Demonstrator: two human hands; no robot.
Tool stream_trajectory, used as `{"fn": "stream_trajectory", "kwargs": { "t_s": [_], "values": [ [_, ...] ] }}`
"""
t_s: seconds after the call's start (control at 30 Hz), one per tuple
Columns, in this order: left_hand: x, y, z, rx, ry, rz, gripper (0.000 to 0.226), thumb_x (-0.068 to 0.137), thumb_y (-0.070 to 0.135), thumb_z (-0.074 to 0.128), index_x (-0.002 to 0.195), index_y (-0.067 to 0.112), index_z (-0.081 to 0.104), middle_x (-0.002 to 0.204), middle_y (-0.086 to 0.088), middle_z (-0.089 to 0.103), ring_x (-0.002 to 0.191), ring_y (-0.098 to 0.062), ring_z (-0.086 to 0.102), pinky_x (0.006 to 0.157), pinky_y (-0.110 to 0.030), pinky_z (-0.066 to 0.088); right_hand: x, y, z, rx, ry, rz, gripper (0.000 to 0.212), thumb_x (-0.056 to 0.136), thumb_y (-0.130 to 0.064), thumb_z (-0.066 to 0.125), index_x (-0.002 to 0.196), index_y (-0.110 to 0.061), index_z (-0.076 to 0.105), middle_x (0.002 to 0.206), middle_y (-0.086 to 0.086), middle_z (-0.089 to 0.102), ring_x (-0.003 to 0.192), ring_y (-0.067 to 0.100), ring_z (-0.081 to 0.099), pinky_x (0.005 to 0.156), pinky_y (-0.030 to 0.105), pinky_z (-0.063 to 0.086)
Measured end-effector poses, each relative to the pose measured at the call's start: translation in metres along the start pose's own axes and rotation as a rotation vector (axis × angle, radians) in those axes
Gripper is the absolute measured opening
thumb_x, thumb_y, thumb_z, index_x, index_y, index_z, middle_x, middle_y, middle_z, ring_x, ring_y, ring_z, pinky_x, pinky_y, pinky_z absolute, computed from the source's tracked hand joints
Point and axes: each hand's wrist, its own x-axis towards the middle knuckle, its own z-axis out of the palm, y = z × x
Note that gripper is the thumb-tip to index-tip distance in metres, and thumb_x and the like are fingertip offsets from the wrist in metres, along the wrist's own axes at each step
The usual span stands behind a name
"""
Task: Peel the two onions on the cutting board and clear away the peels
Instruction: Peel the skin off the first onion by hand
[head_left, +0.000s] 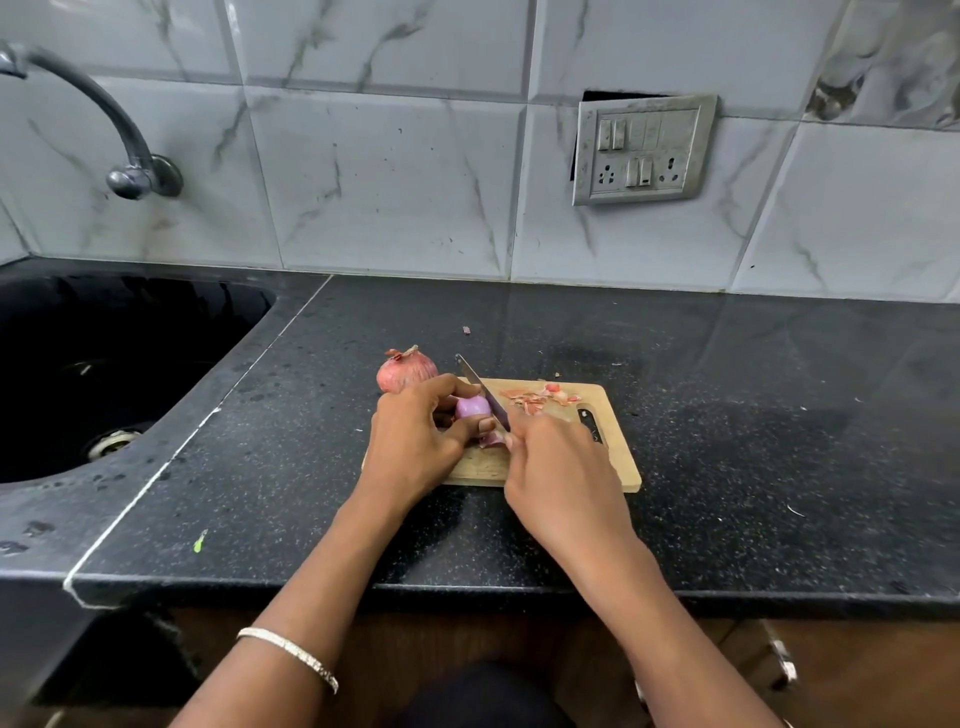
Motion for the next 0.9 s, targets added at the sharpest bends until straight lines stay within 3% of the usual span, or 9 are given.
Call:
{"fn": "stream_trajectory", "kwargs": {
  "t_s": [0.2,0.4,0.57,0.77,0.9],
  "values": [
    [-0.001,0.001,0.0,-0.012,0.003,-0.016,0.032,0.074,0.03,0.091,0.103,0.03,0.078,0.082,0.016,0.072,0.082,-0.002,0.072,0.084,-0.036,0.06,-0.023,0.007,-0.004,-0.008,0.03,0.006,0.033,0.104,-0.028,0.041,0.135,-0.032,0.053,0.107,0.002,0.066,0.098,0.029,0.064,0.065,0.036,0.041],
    [0.0,-0.001,0.0,-0.024,0.01,-0.016,0.031,0.073,0.03,0.091,0.101,0.031,0.078,0.086,0.01,0.078,0.083,-0.003,0.073,0.083,-0.037,0.06,0.001,-0.002,0.004,-0.005,0.02,0.01,0.025,0.102,-0.02,0.047,0.123,-0.027,0.057,0.101,0.004,0.064,0.096,0.031,0.064,0.066,0.036,0.039],
    [0.001,-0.004,0.0,-0.051,0.005,-0.027,0.029,0.073,0.029,0.091,0.099,0.03,0.078,0.087,0.009,0.078,0.083,-0.003,0.073,0.084,-0.036,0.06,-0.029,0.012,0.002,0.007,0.017,0.03,0.043,0.104,-0.028,0.044,0.146,-0.034,0.046,0.11,-0.001,0.068,0.098,0.026,0.066,0.065,0.036,0.043],
    [0.0,-0.007,-0.001,-0.111,-0.021,-0.02,0.03,0.074,0.021,0.091,0.097,0.028,0.074,0.09,0.01,0.077,0.087,-0.001,0.072,0.087,-0.035,0.06,-0.024,0.008,0.006,-0.032,0.019,0.061,0.047,0.104,-0.026,0.044,0.15,-0.035,0.041,0.118,-0.001,0.067,0.104,0.028,0.066,0.072,0.038,0.048],
    [-0.002,-0.01,-0.005,-0.174,-0.03,-0.006,0.032,0.078,0.012,0.088,0.1,0.021,0.067,0.092,0.012,0.074,0.089,-0.001,0.071,0.087,-0.029,0.059,-0.027,0.012,0.004,0.029,0.066,0.087,0.044,0.105,-0.032,0.041,0.149,-0.036,0.044,0.115,-0.002,0.067,0.103,0.025,0.065,0.067,0.034,0.042]
  ]
}}
